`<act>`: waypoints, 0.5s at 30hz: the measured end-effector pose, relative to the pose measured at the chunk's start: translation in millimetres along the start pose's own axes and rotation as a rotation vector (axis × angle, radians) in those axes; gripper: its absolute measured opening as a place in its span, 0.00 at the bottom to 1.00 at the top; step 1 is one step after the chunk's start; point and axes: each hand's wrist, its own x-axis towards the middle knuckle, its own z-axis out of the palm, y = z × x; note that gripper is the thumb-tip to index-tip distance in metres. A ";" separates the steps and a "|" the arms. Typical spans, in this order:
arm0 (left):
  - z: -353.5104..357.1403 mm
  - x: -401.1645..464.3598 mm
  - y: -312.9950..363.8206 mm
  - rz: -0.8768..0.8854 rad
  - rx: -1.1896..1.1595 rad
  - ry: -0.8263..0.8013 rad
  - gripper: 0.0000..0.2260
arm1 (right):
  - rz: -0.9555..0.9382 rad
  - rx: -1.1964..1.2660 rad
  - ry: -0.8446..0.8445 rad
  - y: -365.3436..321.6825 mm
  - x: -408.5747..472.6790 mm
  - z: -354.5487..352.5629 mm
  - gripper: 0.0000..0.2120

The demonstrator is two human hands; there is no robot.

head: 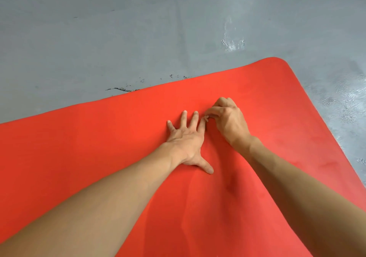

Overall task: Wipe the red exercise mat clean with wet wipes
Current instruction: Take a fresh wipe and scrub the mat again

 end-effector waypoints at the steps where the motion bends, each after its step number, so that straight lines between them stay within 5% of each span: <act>1: -1.2 -0.3 0.1 -0.004 0.005 -0.009 0.73 | -0.012 0.015 -0.005 1.5 -8.2 -3.9 0.11; 6: -22.8 6.8 10.8 -0.054 0.001 0.047 0.66 | -0.024 0.031 -0.090 14.1 -98.7 -45.6 0.18; 10: -28.0 29.6 29.3 -0.018 0.003 0.021 0.73 | -0.046 0.023 -0.156 14.5 -162.0 -81.5 0.20; 15: -17.3 40.4 38.7 -0.015 -0.002 0.001 0.75 | -0.029 -0.040 -0.105 24.4 -84.5 -61.3 0.17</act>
